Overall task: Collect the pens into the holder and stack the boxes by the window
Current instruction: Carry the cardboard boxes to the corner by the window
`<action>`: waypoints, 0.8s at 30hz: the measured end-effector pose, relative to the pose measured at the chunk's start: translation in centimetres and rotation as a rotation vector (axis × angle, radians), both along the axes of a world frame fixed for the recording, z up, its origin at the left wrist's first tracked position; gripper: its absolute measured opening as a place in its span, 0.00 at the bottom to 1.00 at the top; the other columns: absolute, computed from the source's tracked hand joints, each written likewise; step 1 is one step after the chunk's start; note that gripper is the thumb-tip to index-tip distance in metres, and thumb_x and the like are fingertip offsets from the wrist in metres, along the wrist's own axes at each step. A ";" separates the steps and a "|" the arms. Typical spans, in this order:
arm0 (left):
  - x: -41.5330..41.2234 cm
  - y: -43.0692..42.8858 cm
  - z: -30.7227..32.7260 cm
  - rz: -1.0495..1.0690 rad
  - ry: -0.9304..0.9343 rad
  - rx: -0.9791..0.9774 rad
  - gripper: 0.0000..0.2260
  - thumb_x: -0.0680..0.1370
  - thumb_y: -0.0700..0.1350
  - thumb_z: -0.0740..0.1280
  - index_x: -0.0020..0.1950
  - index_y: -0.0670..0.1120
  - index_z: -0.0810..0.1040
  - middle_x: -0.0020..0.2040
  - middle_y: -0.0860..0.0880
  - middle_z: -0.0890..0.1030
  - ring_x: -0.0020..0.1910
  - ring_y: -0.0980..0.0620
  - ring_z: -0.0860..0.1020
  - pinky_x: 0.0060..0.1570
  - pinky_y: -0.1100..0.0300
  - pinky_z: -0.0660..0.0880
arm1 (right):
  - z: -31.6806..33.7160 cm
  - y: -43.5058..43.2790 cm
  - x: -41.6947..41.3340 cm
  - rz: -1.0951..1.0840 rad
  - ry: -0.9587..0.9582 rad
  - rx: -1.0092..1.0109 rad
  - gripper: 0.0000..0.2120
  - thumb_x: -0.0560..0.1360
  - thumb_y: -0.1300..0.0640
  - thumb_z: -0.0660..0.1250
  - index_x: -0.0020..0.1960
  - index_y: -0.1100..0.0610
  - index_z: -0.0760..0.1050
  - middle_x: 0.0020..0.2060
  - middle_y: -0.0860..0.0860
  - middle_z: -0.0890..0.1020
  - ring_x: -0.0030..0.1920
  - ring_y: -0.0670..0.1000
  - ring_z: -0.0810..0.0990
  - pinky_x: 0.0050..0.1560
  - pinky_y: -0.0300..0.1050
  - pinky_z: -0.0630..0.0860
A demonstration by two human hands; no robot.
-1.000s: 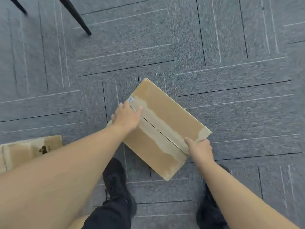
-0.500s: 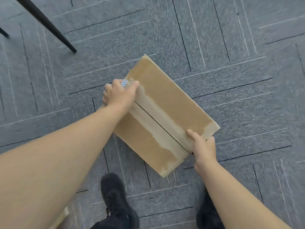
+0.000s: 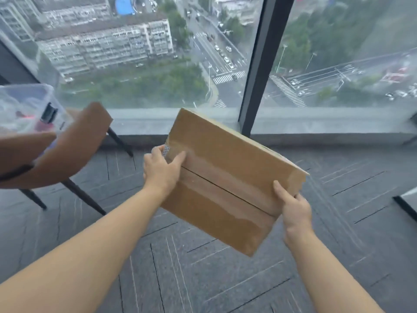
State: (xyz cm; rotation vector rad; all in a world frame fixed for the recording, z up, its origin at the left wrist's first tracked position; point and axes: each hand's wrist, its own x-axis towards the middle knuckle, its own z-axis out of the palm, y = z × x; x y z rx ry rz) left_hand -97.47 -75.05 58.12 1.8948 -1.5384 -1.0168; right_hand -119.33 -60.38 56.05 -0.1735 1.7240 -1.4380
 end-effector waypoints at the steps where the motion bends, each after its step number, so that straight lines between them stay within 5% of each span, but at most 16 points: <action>1: -1.4 0.6 3.1 -0.006 0.027 -0.010 0.29 0.76 0.58 0.65 0.72 0.47 0.63 0.67 0.43 0.65 0.68 0.43 0.66 0.70 0.46 0.63 | 3.4 0.5 -1.8 -0.015 0.004 -0.050 0.06 0.75 0.56 0.70 0.51 0.54 0.80 0.45 0.46 0.84 0.38 0.40 0.83 0.38 0.34 0.75; 4: -4.9 2.9 10.5 -0.021 0.121 -0.012 0.29 0.76 0.58 0.65 0.72 0.45 0.63 0.68 0.42 0.66 0.67 0.44 0.67 0.67 0.50 0.65 | 11.3 2.8 -6.0 -0.045 0.001 -0.178 0.12 0.75 0.56 0.70 0.57 0.56 0.73 0.45 0.49 0.82 0.36 0.42 0.83 0.32 0.33 0.77; 8: -10.1 4.8 16.6 -0.052 0.298 -0.010 0.28 0.77 0.57 0.65 0.71 0.45 0.63 0.68 0.45 0.72 0.63 0.45 0.72 0.60 0.54 0.68 | 18.4 5.6 -10.9 -0.058 -0.053 -0.316 0.18 0.76 0.55 0.67 0.61 0.56 0.64 0.49 0.50 0.81 0.45 0.48 0.82 0.44 0.47 0.78; 13: -15.7 3.5 21.6 -0.151 0.340 -0.099 0.18 0.80 0.52 0.61 0.67 0.46 0.71 0.60 0.47 0.77 0.60 0.45 0.75 0.58 0.53 0.69 | 22.4 8.3 -16.1 -0.072 -0.054 -0.376 0.31 0.71 0.49 0.71 0.69 0.59 0.67 0.61 0.55 0.81 0.57 0.55 0.81 0.52 0.49 0.76; 17: -19.8 1.3 23.1 -0.353 0.353 -0.116 0.08 0.80 0.47 0.63 0.54 0.49 0.81 0.44 0.55 0.82 0.51 0.49 0.79 0.50 0.56 0.72 | 23.2 9.1 -19.8 -0.159 -0.056 -0.412 0.29 0.70 0.45 0.71 0.67 0.57 0.74 0.60 0.56 0.83 0.61 0.58 0.81 0.60 0.55 0.76; 22: -27.9 -2.3 22.7 -0.624 0.286 -0.113 0.05 0.78 0.45 0.67 0.51 0.53 0.79 0.43 0.57 0.80 0.43 0.58 0.77 0.42 0.65 0.72 | 22.4 7.7 -23.6 -0.358 -0.130 -0.403 0.24 0.74 0.45 0.67 0.67 0.53 0.75 0.58 0.55 0.83 0.56 0.57 0.83 0.46 0.50 0.82; 24: -31.6 -4.3 22.4 -0.693 0.239 -0.118 0.05 0.77 0.48 0.66 0.53 0.52 0.78 0.45 0.53 0.80 0.46 0.52 0.78 0.44 0.60 0.73 | 21.8 6.5 -24.7 -0.464 -0.113 -0.389 0.26 0.72 0.43 0.69 0.67 0.51 0.74 0.59 0.54 0.83 0.57 0.57 0.83 0.46 0.53 0.82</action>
